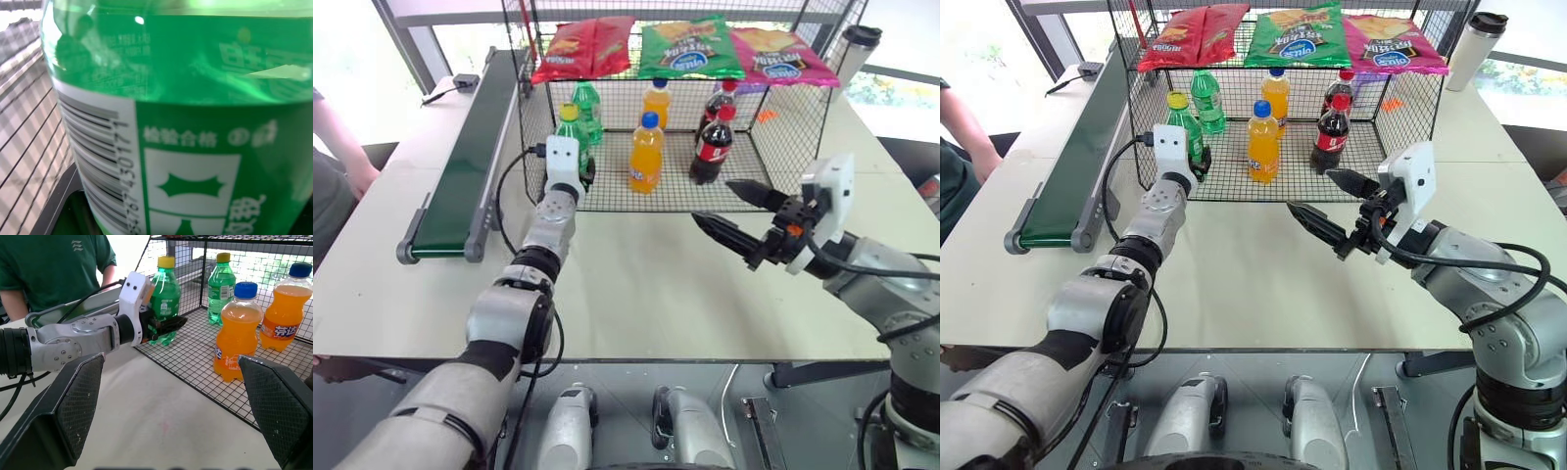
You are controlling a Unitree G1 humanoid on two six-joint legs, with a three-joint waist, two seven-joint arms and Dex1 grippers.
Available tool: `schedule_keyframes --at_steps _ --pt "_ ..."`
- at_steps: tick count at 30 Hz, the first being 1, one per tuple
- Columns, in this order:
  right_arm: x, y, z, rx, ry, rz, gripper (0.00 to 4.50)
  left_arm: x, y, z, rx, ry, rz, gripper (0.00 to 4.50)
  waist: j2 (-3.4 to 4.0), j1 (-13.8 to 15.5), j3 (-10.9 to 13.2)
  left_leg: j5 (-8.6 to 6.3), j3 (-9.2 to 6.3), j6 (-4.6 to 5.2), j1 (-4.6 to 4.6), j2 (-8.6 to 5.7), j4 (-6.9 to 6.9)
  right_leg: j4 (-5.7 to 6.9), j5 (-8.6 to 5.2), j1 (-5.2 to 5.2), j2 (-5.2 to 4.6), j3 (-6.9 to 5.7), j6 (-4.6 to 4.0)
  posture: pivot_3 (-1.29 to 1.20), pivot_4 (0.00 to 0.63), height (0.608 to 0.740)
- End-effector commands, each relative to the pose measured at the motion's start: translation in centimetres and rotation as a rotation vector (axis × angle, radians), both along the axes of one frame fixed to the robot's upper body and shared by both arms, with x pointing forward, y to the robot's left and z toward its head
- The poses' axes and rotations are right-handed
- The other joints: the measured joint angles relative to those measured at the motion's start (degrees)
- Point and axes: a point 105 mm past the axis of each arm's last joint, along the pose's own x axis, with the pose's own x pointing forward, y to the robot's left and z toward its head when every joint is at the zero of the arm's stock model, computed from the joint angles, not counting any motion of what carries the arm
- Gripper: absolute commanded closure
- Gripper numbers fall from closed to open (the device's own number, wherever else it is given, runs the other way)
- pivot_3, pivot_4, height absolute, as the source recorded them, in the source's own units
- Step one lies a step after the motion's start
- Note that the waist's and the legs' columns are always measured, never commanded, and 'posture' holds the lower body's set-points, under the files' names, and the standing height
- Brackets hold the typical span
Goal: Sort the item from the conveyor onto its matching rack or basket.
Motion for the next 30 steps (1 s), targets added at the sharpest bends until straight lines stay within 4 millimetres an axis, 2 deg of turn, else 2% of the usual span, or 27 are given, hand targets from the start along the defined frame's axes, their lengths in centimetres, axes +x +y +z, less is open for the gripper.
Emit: schedule_keyframes --at_steps 1,6,8,10,21,30 --pt "-0.8 0.1 1.2 0.005 -0.058 -0.001 0.00 0.5 -0.2 3.0 -0.014 -0.068 0.000 1.75 -0.01 0.0 0.0 0.00 0.00 0.00 0.00 0.00 0.00 0.00 0.01 0.00 0.00 0.00 -0.02 0.00 0.150 0.740" --pt "-0.9 0.0 1.2 0.009 -0.059 -0.015 0.00 0.5 0.5 1.5 -0.017 0.003 0.019 1.75 -0.03 0.0 0.0 0.00 0.00 0.00 -0.01 0.00 0.00 0.00 0.06 0.00 -0.02 0.00 -0.09 0.00 0.150 0.740" --pt "-1.0 0.0 1.3 0.008 -0.058 -0.019 0.00 0.5 0.7 1.1 -0.011 0.020 0.028 0.70 -0.03 0.0 0.0 0.00 0.00 0.00 0.00 0.00 0.00 0.00 0.06 0.00 -0.02 0.00 -0.09 0.00 0.150 0.740" --pt "-1.0 -0.1 1.3 0.007 -0.057 -0.022 0.00 0.5 0.6 0.9 -0.011 0.024 0.025 0.09 -0.03 0.0 0.0 0.00 0.00 0.00 0.01 0.00 0.00 0.01 0.06 0.00 -0.01 0.00 -0.09 0.00 0.150 0.740" --pt "-0.5 -0.1 1.1 0.007 -0.047 -0.014 0.00 0.3 0.6 1.1 0.015 -0.010 -0.012 0.09 -0.03 0.0 0.0 0.00 0.00 0.00 0.02 0.00 0.01 0.04 0.07 0.00 -0.01 0.00 -0.11 0.00 0.150 0.740" --pt "0.0 0.3 0.3 0.018 -0.029 0.011 0.00 -1.1 -0.4 2.5 0.019 -0.180 -0.115 0.09 -0.02 0.0 0.0 0.00 0.01 0.00 0.04 0.00 0.02 0.09 0.12 0.00 -0.01 0.01 -0.18 0.00 0.150 0.740"
